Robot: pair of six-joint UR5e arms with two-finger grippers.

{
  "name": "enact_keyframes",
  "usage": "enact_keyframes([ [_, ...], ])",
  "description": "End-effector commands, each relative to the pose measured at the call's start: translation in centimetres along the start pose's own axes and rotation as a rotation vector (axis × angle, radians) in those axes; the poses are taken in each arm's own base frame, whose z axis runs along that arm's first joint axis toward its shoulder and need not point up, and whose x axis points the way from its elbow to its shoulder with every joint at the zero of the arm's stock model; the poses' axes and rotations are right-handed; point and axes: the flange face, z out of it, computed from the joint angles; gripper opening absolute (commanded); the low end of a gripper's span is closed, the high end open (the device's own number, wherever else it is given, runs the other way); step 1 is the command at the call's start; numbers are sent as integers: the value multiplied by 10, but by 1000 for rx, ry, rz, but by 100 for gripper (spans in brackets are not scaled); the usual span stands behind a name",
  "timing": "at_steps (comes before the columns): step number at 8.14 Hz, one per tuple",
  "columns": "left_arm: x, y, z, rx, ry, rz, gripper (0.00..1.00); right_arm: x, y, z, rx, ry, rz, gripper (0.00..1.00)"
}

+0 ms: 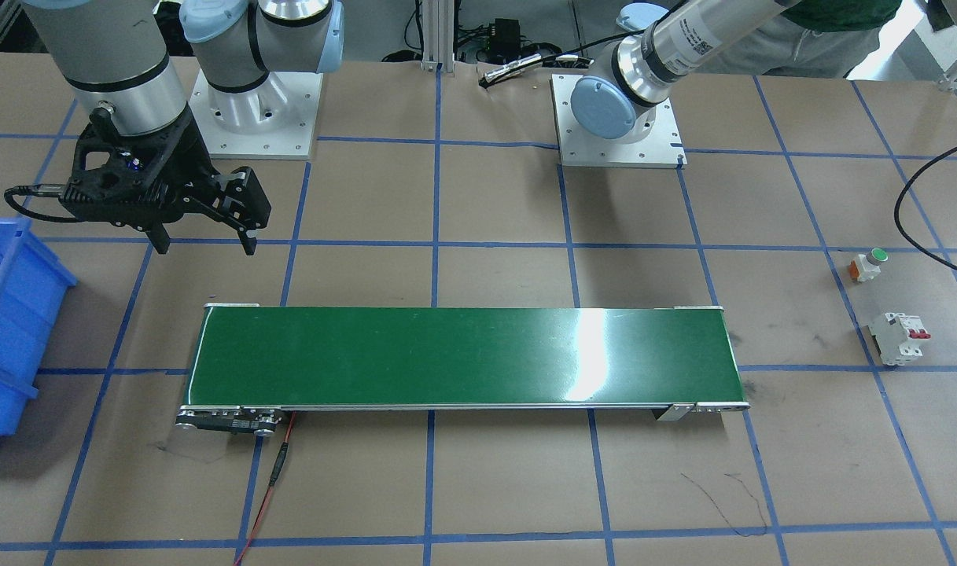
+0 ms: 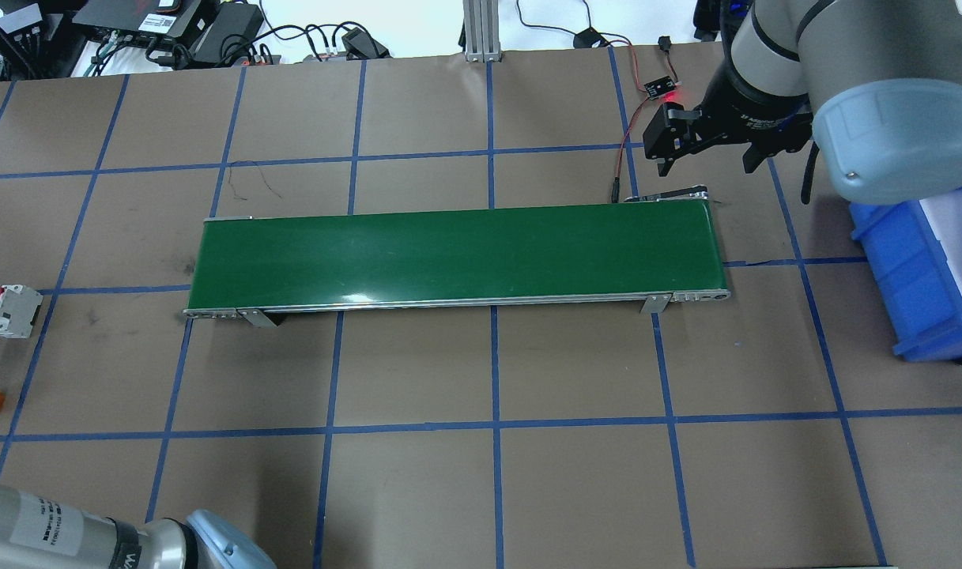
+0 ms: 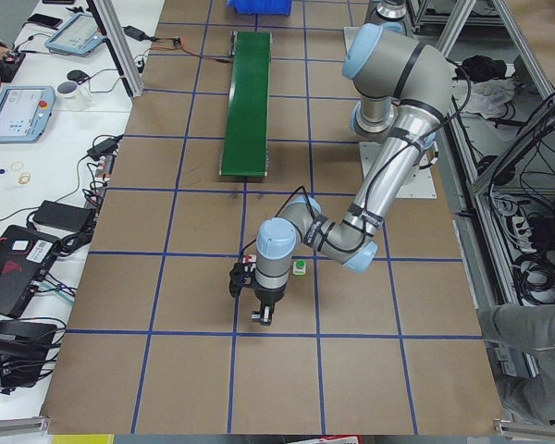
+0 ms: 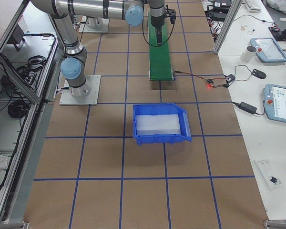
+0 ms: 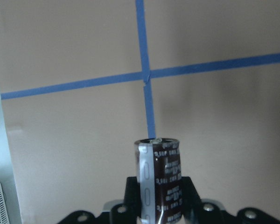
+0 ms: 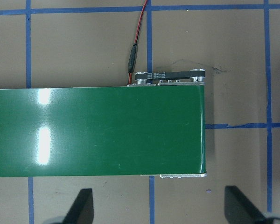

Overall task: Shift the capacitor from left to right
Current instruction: 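Carry the capacitor with the left gripper over the conveyor's near end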

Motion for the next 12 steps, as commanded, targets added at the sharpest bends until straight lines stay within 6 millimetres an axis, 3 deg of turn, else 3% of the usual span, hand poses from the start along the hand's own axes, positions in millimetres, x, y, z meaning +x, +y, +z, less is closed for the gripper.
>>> enact_keyframes([
  [1,51,-38,-96,-28,21,-16,3,0,0,-1,1,0,0,100],
  [4,103,-76,-134,-33,27,-64,3,0,0,-1,2,1,0,100],
  [6,158,-103,-163,-56,72,-92,3,0,0,-1,0,0,0,100],
  [8,230,-124,-195,-112,132,-110,3,0,0,-1,1,1,0,100],
  [12,386,-166,-239,-120,223,-73,3,0,0,-1,2,1,0,100],
])
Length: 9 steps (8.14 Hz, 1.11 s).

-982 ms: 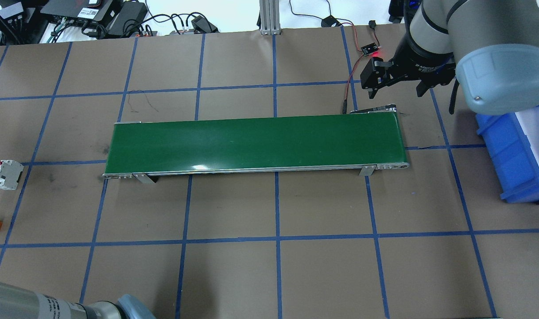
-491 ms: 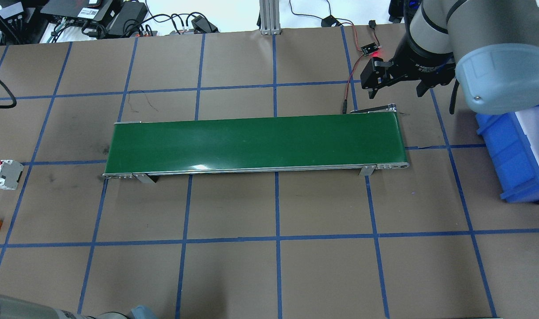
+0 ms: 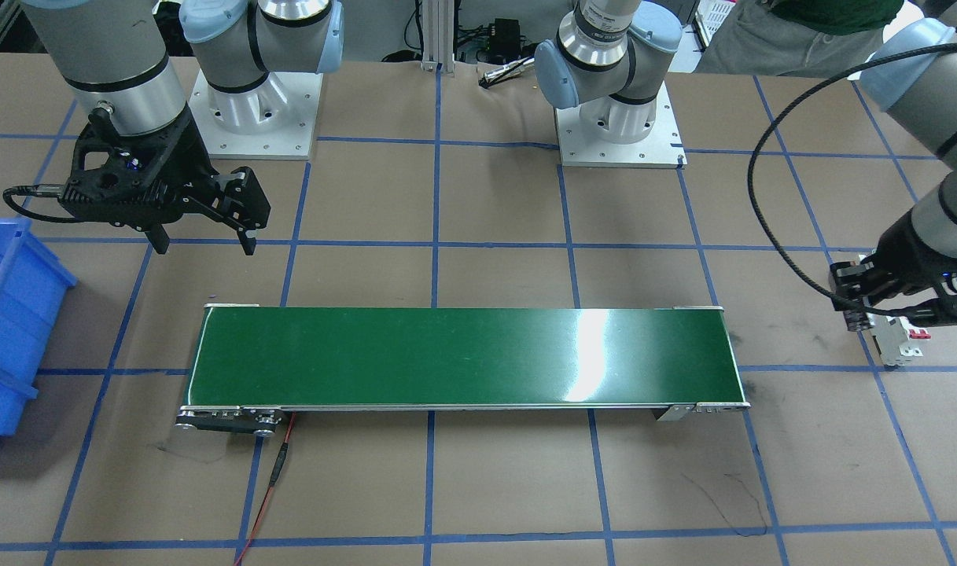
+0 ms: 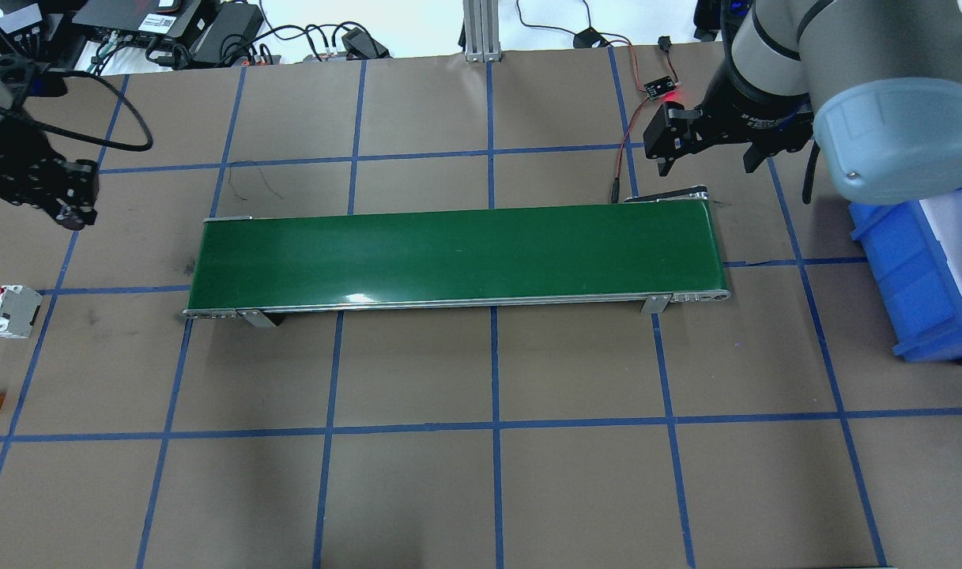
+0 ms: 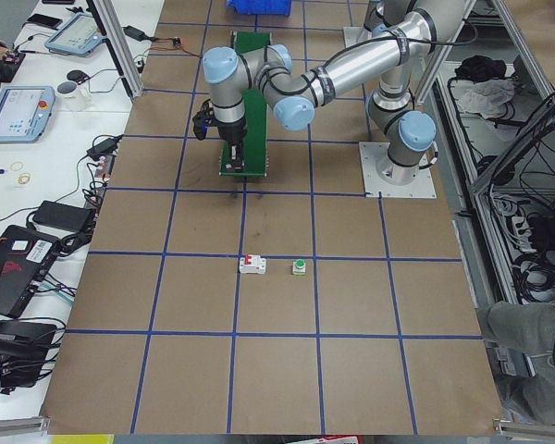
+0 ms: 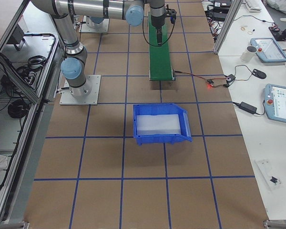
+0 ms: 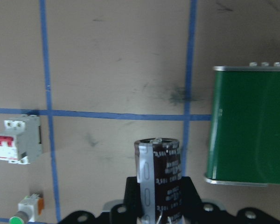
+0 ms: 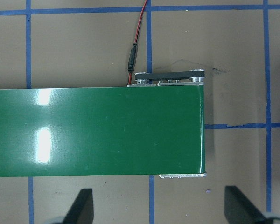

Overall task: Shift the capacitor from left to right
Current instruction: 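Carry the capacitor with the left gripper over the conveyor's near end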

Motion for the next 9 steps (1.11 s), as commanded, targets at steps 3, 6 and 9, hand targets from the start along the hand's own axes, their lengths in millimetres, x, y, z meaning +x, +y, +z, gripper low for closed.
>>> enact_keyframes([
  [3,118,-1,17,-48,46,144,1,0,0,0,-1,-1,0,100],
  [6,136,-1,64,-70,54,201,7,0,0,0,-1,-1,0,100],
  [9,141,-17,86,-39,95,183,8,0,0,0,1,-1,0,100],
])
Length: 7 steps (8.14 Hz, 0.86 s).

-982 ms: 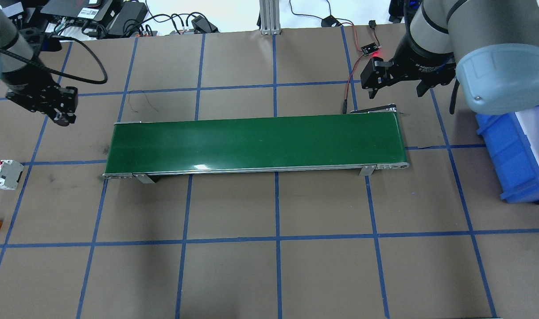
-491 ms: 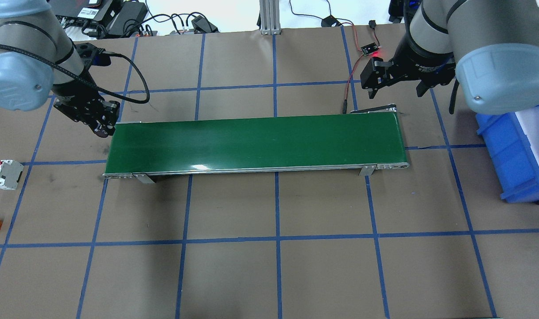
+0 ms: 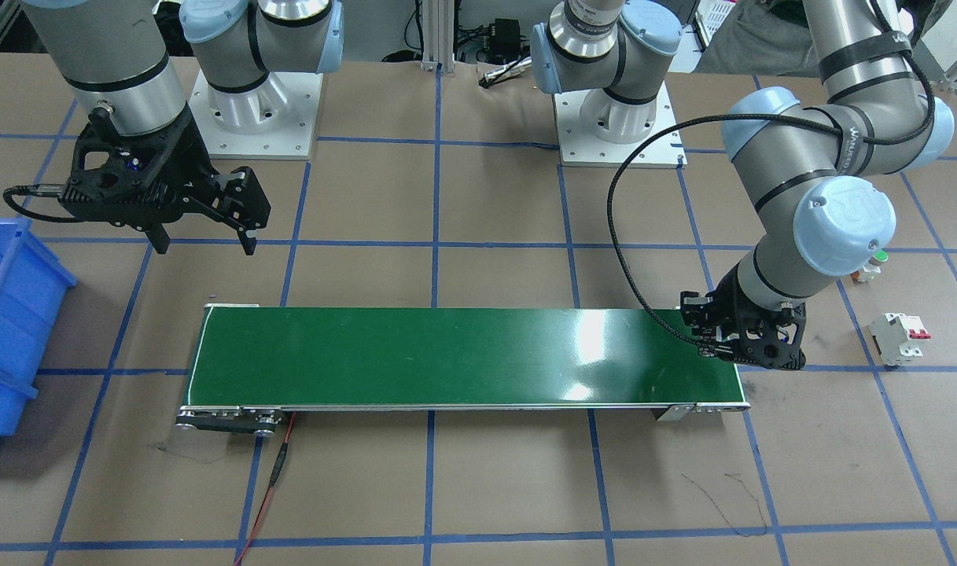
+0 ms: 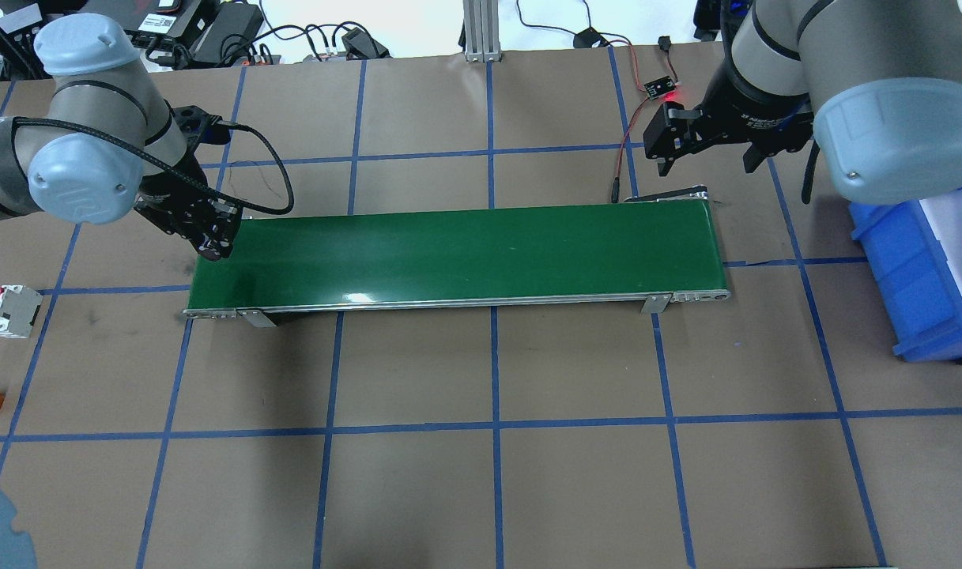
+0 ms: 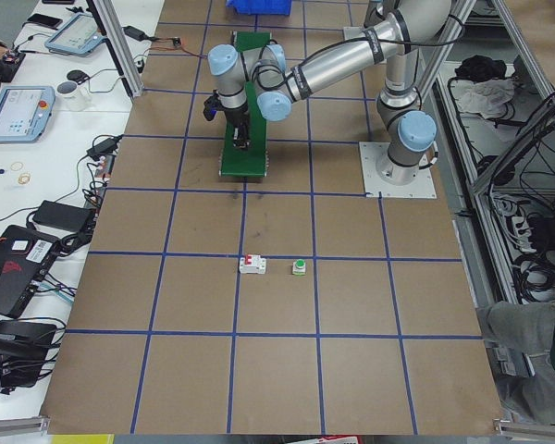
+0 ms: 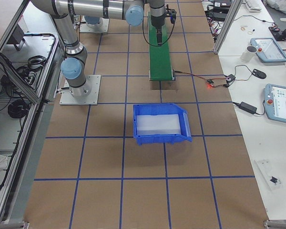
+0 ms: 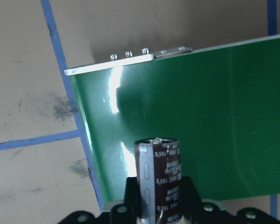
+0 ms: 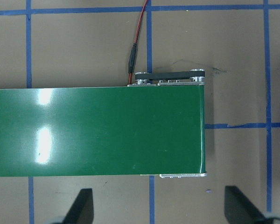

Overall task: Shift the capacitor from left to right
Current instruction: 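Carry the capacitor with the left gripper over the conveyor's near end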

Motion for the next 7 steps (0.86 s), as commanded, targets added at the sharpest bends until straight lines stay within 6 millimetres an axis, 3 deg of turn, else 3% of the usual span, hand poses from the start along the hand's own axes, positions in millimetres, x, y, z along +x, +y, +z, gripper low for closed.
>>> enact_keyframes([
  [1,0,-19,19,58,25,-16,11,0,0,0,-1,0,0,100],
  [7,0,-20,23,59,25,-38,11,0,0,1,-2,0,0,100],
])
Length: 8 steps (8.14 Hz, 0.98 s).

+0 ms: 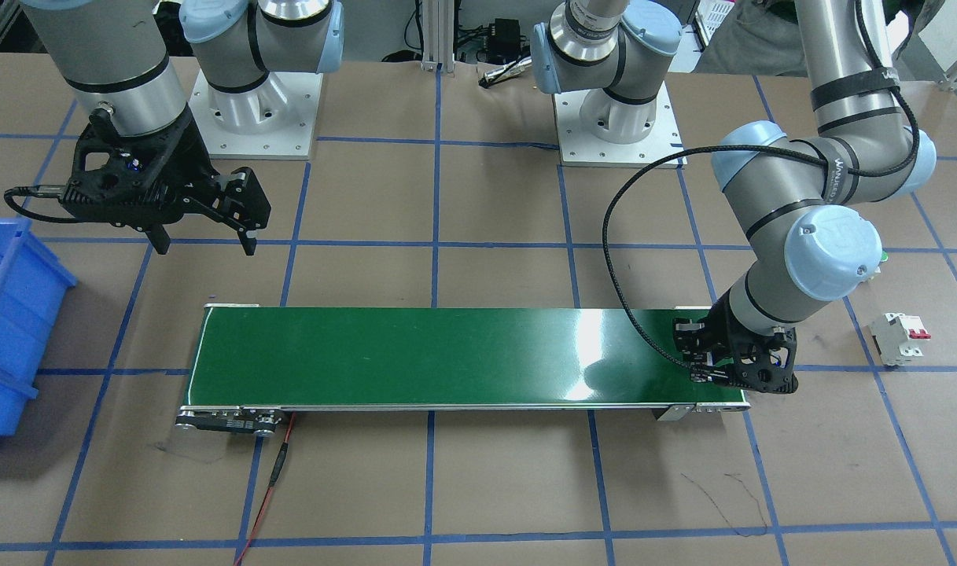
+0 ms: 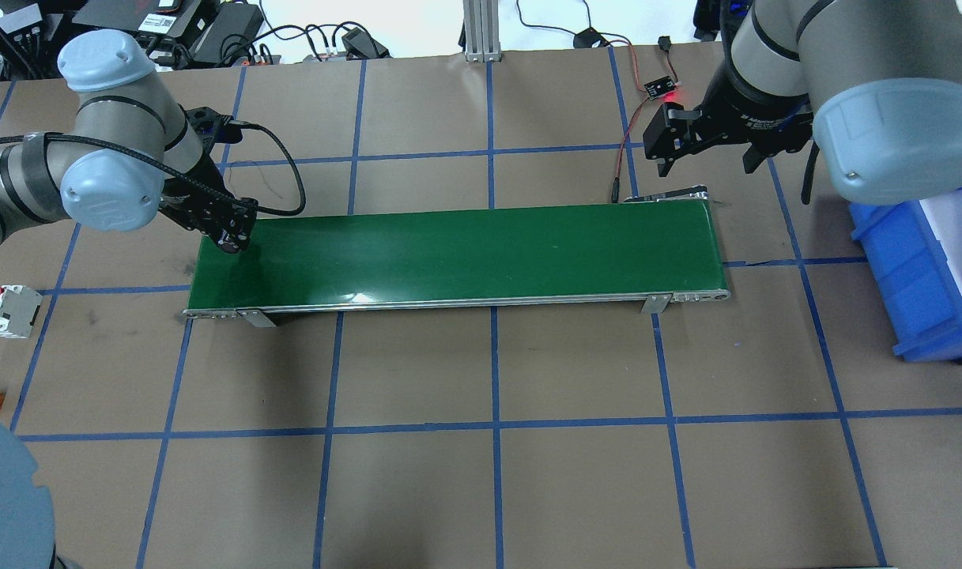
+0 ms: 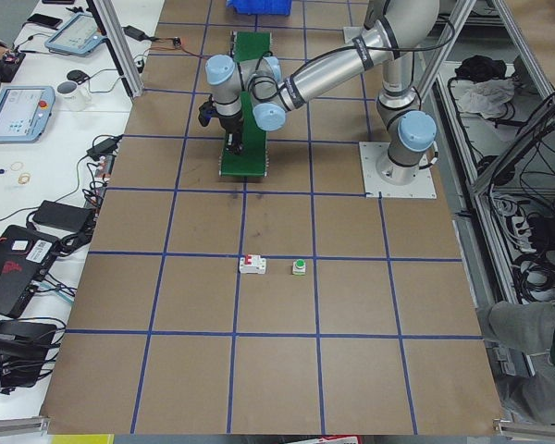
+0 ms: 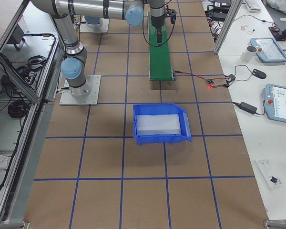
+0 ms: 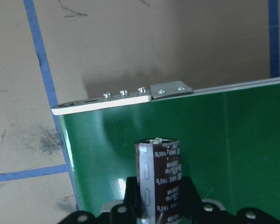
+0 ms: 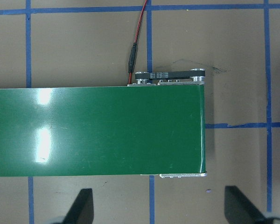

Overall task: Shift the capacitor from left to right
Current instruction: 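Lower the capacitor onto the belt and open the left gripper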

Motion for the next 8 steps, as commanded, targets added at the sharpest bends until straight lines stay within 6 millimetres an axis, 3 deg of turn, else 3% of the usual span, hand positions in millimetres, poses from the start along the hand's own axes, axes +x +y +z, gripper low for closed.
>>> enact_keyframes([
  [1,0,1,-1,0,0,-18,12,0,0,0,0,0,0,100],
  [6,7,15,11,-31,10,-34,16,0,0,0,1,0,0,100],
  [8,7,15,11,-30,11,-30,27,0,0,0,0,0,0,100],
])
